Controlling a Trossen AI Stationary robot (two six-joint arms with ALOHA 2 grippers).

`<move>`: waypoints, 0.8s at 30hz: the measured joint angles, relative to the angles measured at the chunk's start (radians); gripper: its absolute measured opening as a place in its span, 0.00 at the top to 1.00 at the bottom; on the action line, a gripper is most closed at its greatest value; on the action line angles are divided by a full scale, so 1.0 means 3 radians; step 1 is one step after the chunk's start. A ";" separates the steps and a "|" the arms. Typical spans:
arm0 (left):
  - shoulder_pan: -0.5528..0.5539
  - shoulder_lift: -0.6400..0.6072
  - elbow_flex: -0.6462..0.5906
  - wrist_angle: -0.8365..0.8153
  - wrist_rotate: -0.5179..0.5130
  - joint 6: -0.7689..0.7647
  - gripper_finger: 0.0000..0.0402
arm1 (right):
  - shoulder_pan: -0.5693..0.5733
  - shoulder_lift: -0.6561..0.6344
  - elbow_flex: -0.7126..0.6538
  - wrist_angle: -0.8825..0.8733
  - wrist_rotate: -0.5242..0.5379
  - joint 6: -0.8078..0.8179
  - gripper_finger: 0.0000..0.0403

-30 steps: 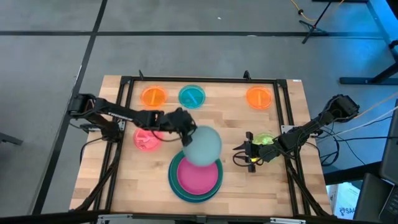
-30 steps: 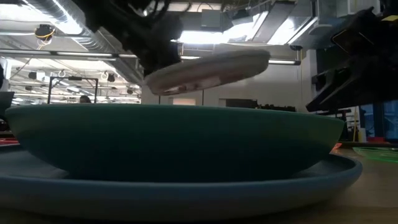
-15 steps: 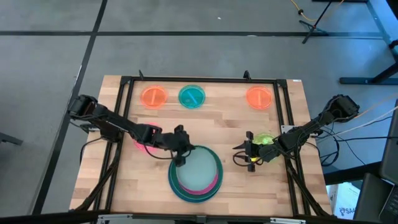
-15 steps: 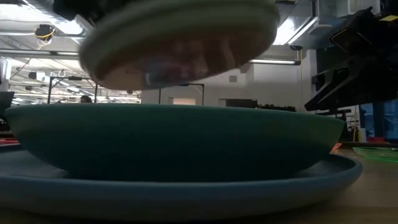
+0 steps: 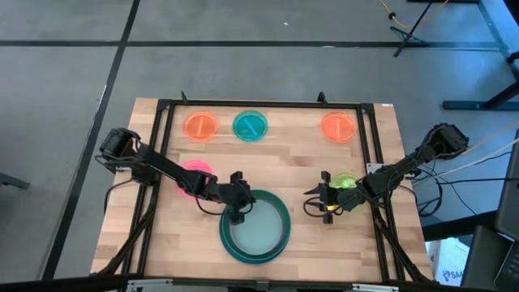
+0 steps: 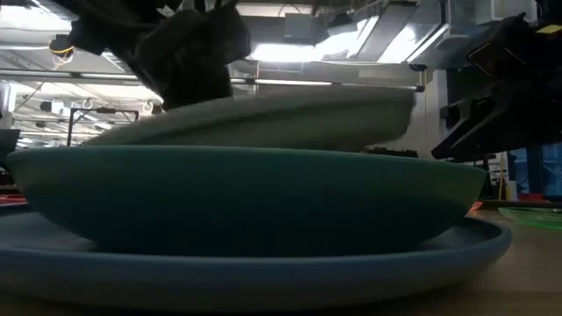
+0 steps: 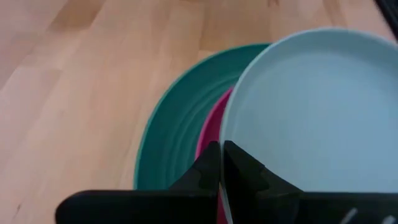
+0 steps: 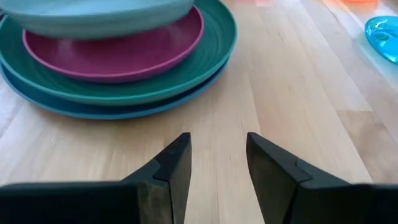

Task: Stack plastic plates
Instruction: Stack the light blue plate on the pink plate, then stack the light pink plate on the light blue plate

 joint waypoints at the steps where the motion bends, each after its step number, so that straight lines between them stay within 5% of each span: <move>1: 0.0001 0.0003 0.0000 -0.0026 -0.0012 -0.0002 0.98 | -0.0001 0.0000 0.0000 0.0000 0.0000 0.0000 0.64; 7: 0.0040 0.0003 -0.0003 -0.0015 -0.0024 -0.0192 0.95 | 0.0000 0.0000 0.0000 0.0001 0.0000 -0.0001 0.64; 15: 0.0115 -0.0045 -0.0001 -0.0060 0.0142 -0.0239 0.75 | 0.0000 0.0000 0.0000 0.0003 -0.0006 0.0019 0.64; 24: 0.0182 -0.0704 0.0011 -0.0620 0.0334 -0.0111 0.70 | 0.0000 0.0000 0.0000 0.0039 0.0078 0.0026 0.64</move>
